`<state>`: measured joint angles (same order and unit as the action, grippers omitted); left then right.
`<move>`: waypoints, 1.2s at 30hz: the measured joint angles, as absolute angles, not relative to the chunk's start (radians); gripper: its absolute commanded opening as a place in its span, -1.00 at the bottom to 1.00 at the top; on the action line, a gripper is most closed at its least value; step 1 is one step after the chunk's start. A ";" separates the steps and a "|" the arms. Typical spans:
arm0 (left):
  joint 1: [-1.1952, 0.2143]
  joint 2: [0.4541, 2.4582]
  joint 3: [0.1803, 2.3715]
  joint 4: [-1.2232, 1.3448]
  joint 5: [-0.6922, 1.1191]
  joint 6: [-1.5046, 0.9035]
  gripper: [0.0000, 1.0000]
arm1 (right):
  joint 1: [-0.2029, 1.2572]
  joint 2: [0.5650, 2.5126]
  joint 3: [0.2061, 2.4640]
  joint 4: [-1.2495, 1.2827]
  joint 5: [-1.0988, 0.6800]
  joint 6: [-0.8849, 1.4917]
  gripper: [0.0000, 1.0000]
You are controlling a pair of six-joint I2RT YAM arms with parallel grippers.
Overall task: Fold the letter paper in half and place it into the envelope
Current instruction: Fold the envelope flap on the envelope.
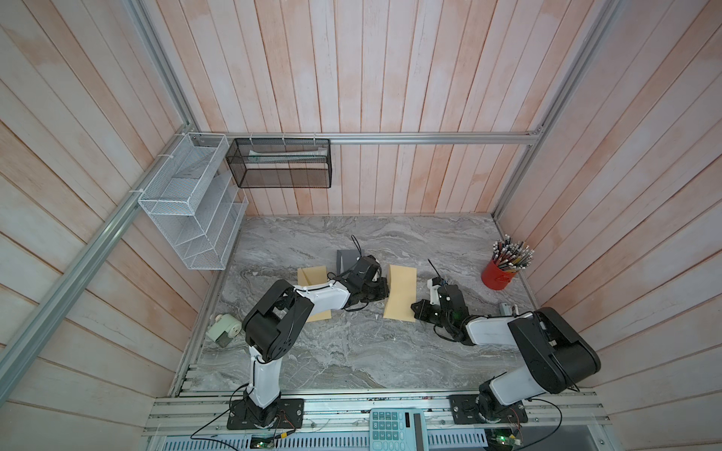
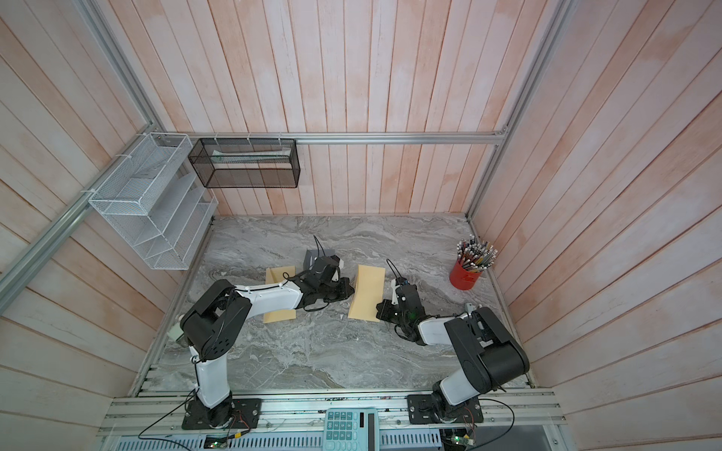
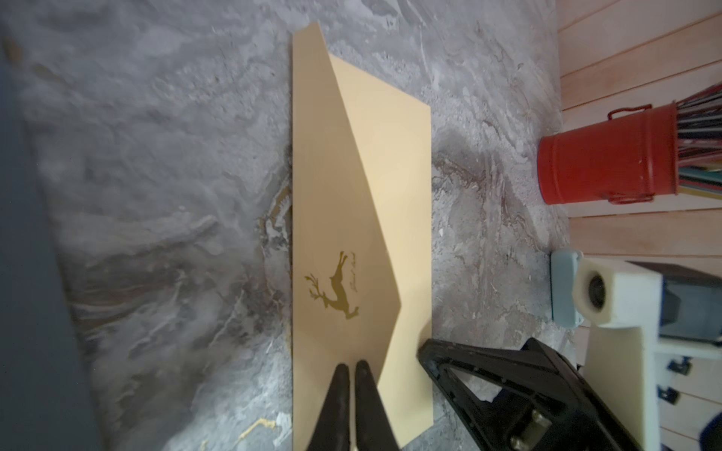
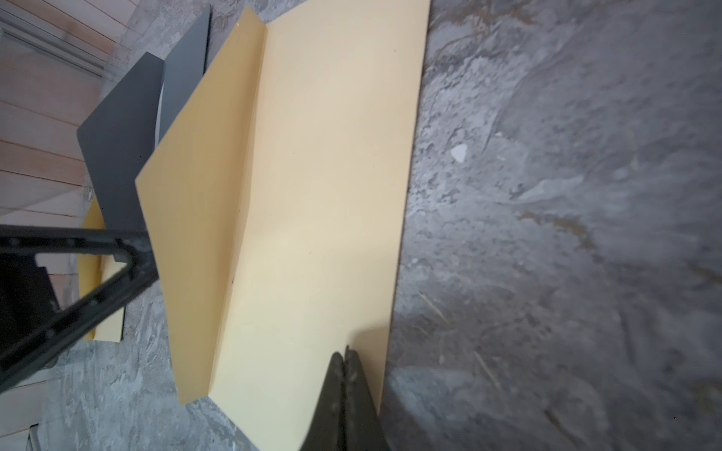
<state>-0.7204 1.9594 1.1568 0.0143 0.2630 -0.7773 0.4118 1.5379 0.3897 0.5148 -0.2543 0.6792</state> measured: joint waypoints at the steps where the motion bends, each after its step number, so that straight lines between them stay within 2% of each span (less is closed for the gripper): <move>1: -0.726 1.969 1.157 0.016 0.266 -0.779 -0.84 | 0.412 1.541 0.389 0.520 -0.256 0.682 -0.97; 11: -0.740 2.028 1.134 0.086 0.310 -0.814 -0.88 | 0.412 1.471 0.399 0.489 -0.263 0.672 -0.97; 17: -0.740 2.025 1.103 0.145 0.310 -0.825 -0.89 | 0.419 1.445 0.496 0.455 -0.267 0.633 -0.97; 30: -0.736 2.023 1.071 0.204 0.324 -0.843 -0.90 | 0.459 1.786 0.720 0.441 -0.304 0.583 -0.97; 36: -0.731 2.018 1.051 0.226 0.339 -0.851 -0.90 | 0.444 1.860 0.787 0.441 -0.305 0.575 -0.97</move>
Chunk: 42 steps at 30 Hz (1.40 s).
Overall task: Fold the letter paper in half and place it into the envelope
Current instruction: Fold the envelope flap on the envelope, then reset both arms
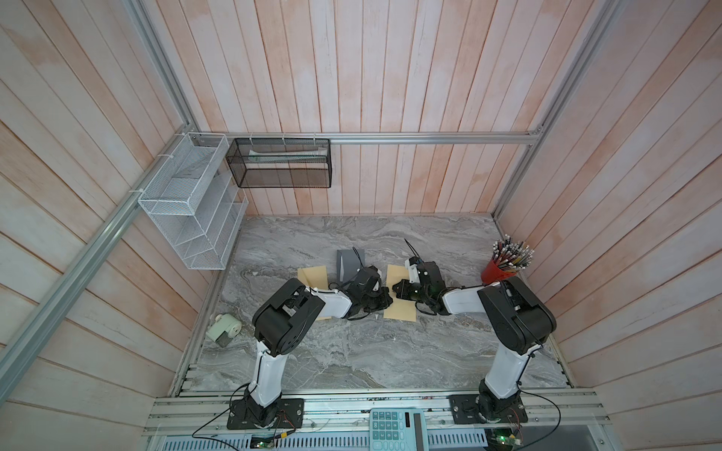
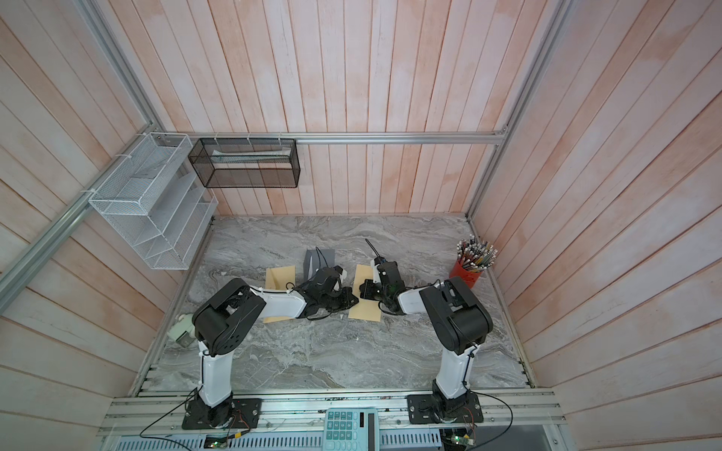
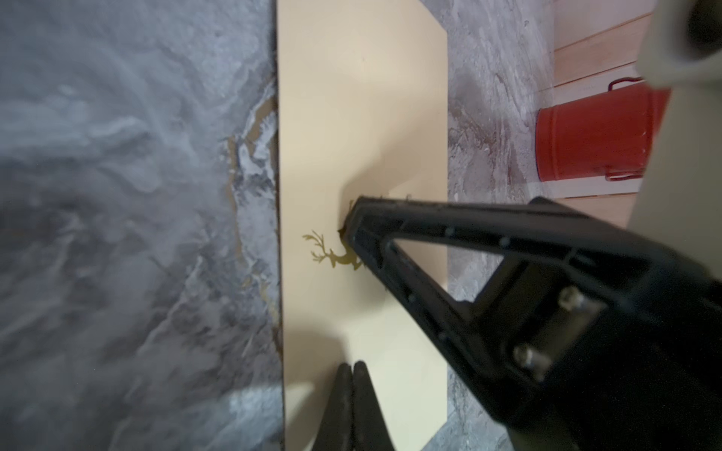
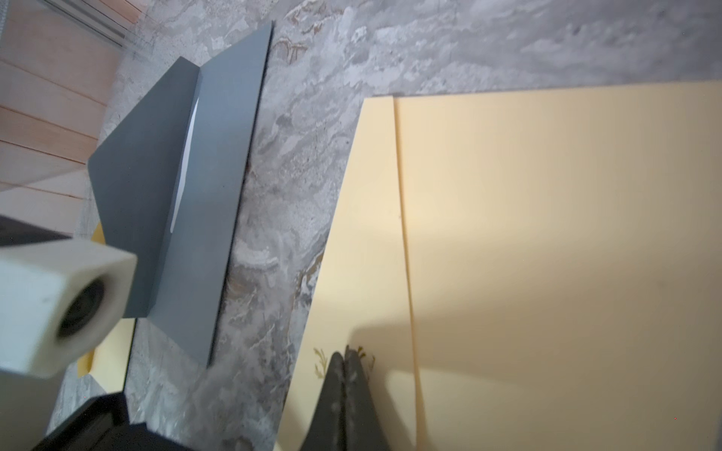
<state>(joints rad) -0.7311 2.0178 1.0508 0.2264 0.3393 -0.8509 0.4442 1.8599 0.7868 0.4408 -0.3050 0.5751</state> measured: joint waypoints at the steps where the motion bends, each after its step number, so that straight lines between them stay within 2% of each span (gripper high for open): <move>1: -0.731 2.017 1.048 0.229 0.340 -0.853 -0.90 | 0.438 1.871 0.797 0.442 -0.306 0.575 -0.97; 13: -0.722 2.017 1.035 0.252 0.370 -0.862 -0.89 | 0.382 2.022 1.016 0.405 -0.315 0.553 -0.84; 18: -0.716 2.014 1.030 0.254 0.387 -0.859 -0.87 | 0.373 2.020 1.066 0.353 -0.318 0.529 -0.59; 21: -0.716 1.995 1.021 0.250 0.389 -0.836 -0.68 | 0.365 1.960 1.064 0.309 -0.317 0.507 -0.22; 23: -0.716 1.958 1.000 0.253 0.388 -0.810 -0.49 | 0.362 1.884 1.053 0.288 -0.311 0.483 -0.04; 25: -0.716 1.895 0.977 0.254 0.385 -0.779 -0.37 | 0.362 1.768 1.017 0.295 -0.299 0.461 0.11; 28: -0.716 1.765 0.955 0.262 0.356 -0.717 -0.22 | 0.365 1.562 0.914 0.352 -0.265 0.433 0.38; 32: -0.716 1.531 0.896 0.305 0.258 -0.616 0.22 | 0.380 1.351 0.728 0.443 -0.184 0.392 0.69; 34: -0.716 1.400 0.844 0.318 0.180 -0.561 0.35 | 0.388 1.281 0.636 0.450 -0.132 0.369 0.96; 37: -0.716 1.186 0.736 0.323 0.012 -0.454 0.47 | 0.389 1.163 0.491 0.449 -0.041 0.336 0.97; 42: -0.683 0.849 0.487 0.324 -0.297 -0.258 0.57 | 0.389 0.918 0.305 0.472 0.132 0.260 0.97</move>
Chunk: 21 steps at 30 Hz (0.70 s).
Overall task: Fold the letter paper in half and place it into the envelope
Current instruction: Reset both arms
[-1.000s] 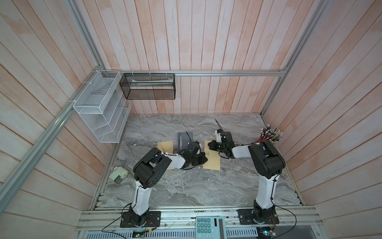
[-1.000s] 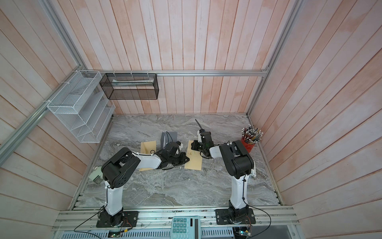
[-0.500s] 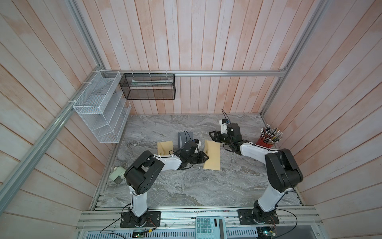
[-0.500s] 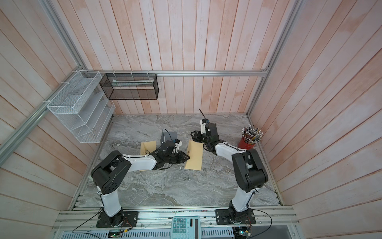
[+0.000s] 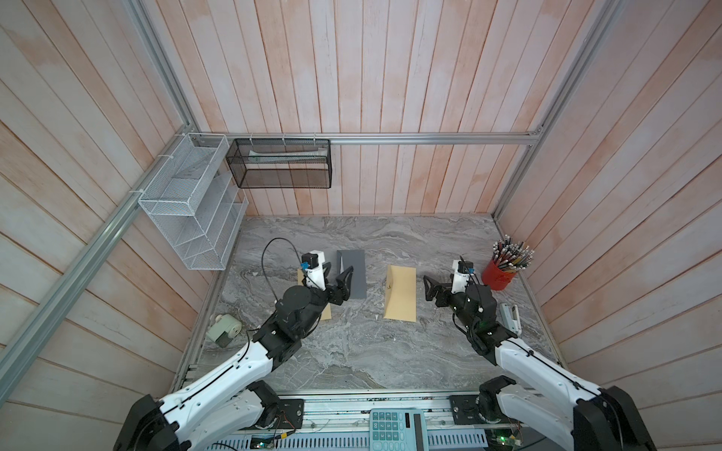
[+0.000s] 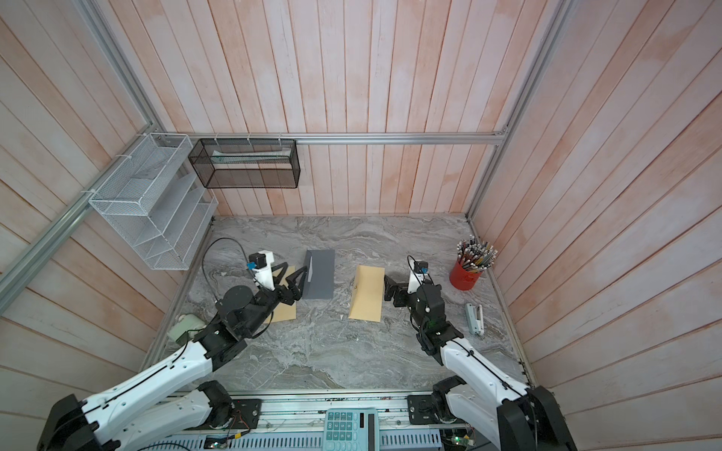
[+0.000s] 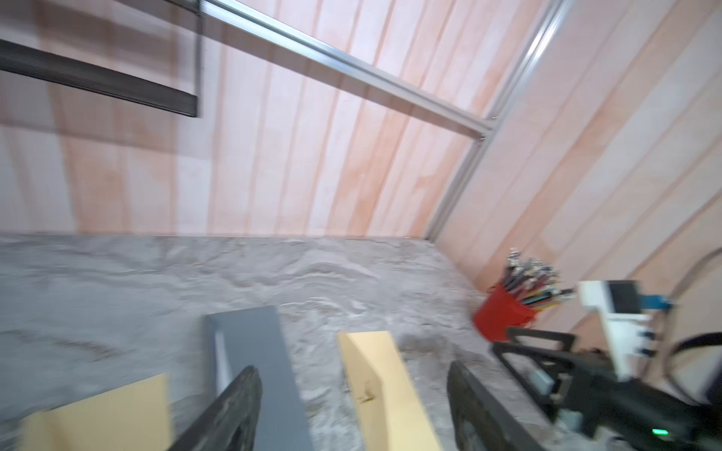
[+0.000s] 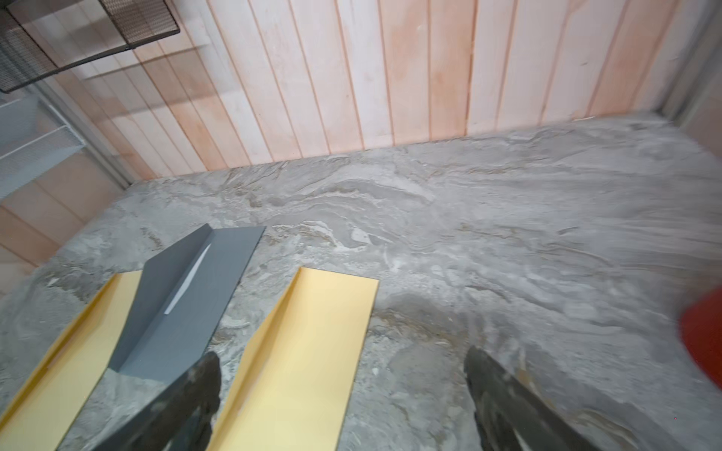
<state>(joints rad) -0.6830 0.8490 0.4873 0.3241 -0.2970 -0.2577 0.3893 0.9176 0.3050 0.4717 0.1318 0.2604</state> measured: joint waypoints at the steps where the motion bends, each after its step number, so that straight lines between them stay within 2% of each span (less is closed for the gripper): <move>1: -0.671 0.802 0.446 0.322 -0.335 -0.231 0.59 | 0.389 0.878 0.279 0.490 0.165 0.242 0.97; 5: -0.577 0.668 0.295 0.306 -0.452 -0.144 0.69 | 0.352 0.838 0.214 0.588 0.282 0.167 0.97; 10: -0.376 0.685 0.170 0.387 -0.455 -0.086 0.82 | 0.254 1.013 0.210 0.710 0.328 0.075 0.97; 15: -0.194 0.899 0.093 0.569 -0.396 -0.064 0.85 | 0.195 1.244 0.186 0.952 0.345 -0.033 0.97; 19: -0.108 1.040 0.092 0.718 -0.304 -0.047 0.90 | 0.097 1.347 0.142 1.094 0.262 -0.052 0.97; 20: -0.088 1.079 0.092 0.779 -0.279 -0.045 1.00 | 0.070 1.368 0.143 1.120 0.231 -0.052 0.97; 21: -0.072 1.121 0.093 0.838 -0.254 -0.042 1.00 | 0.045 1.394 0.146 1.156 0.199 -0.051 0.97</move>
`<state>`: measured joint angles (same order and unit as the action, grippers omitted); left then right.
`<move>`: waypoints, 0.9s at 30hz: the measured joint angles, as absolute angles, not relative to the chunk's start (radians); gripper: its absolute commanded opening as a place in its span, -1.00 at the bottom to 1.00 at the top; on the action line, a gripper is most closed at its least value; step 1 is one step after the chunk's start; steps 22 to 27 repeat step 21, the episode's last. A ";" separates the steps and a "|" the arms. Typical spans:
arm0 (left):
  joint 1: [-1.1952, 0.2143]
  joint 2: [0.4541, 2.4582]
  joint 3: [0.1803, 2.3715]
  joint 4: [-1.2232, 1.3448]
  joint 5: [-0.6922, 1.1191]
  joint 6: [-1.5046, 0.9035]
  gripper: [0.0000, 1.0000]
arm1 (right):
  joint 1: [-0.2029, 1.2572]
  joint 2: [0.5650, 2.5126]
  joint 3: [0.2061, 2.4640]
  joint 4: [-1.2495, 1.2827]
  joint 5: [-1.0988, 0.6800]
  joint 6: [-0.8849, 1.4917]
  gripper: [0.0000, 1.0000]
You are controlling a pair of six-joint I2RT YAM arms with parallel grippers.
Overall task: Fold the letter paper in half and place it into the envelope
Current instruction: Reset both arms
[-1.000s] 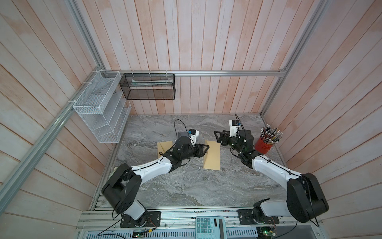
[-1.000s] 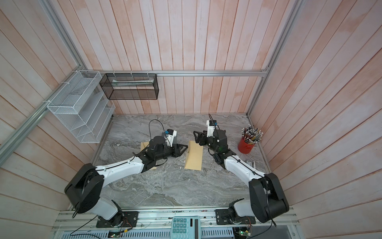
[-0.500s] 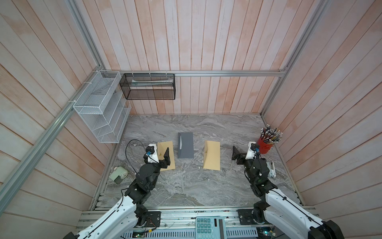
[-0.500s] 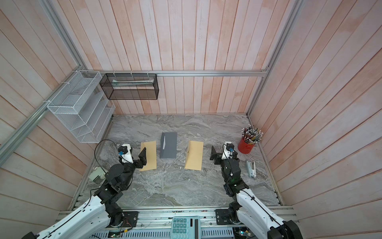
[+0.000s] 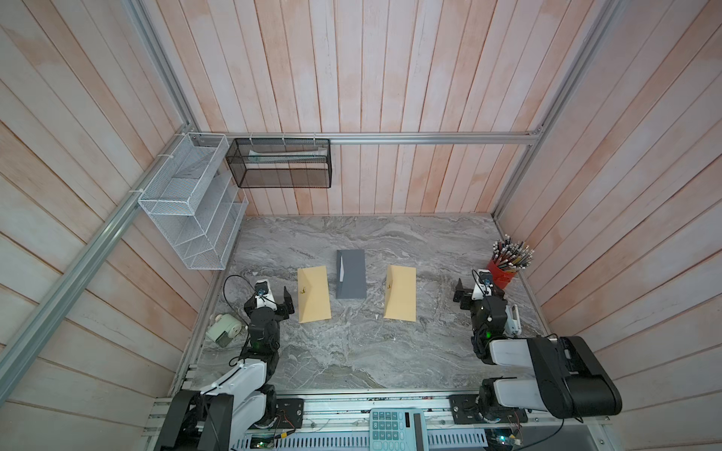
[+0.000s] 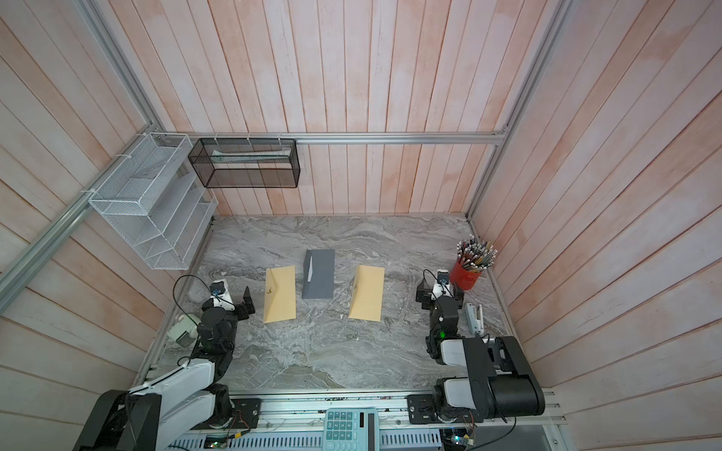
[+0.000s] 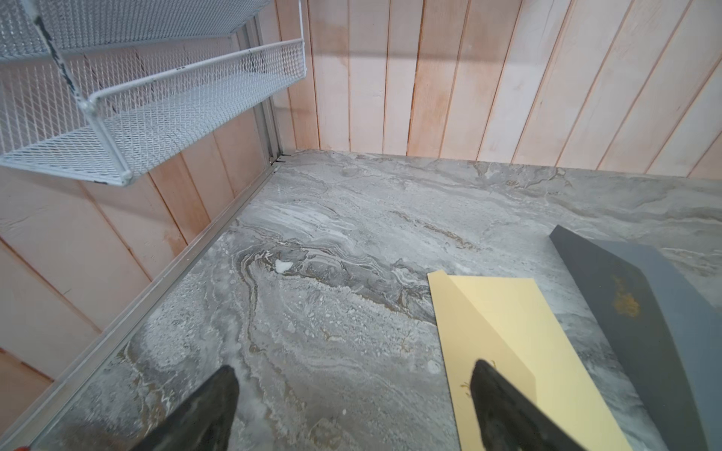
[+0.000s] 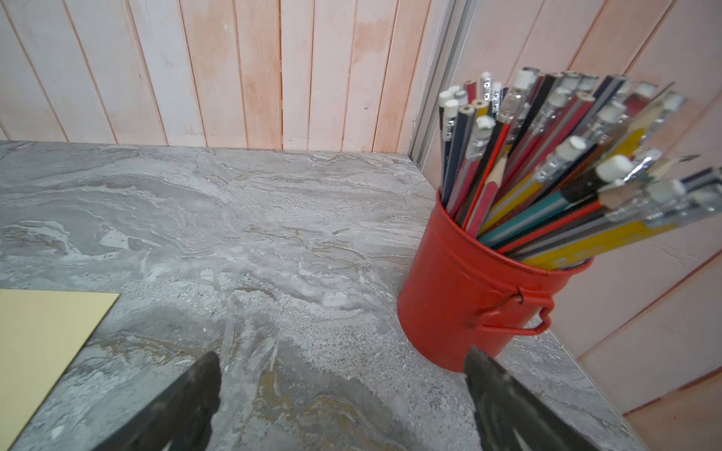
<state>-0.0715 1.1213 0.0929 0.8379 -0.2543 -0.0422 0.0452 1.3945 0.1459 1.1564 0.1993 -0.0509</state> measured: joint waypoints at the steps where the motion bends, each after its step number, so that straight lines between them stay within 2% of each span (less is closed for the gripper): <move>1: -0.061 1.161 0.095 0.884 -0.237 -0.034 1.00 | 0.031 1.422 0.147 1.195 0.177 -0.049 0.97; 5: -0.034 1.378 0.143 1.065 -0.149 -0.017 1.00 | 0.012 1.549 0.149 1.309 0.113 -0.037 0.97; 8: -0.028 1.532 0.186 1.176 -0.110 -0.010 1.00 | 0.010 1.532 0.181 1.259 0.099 -0.028 0.97; 27: -0.018 1.541 0.274 1.153 -0.093 -0.011 0.99 | 0.003 1.521 0.217 1.239 0.081 -0.015 0.97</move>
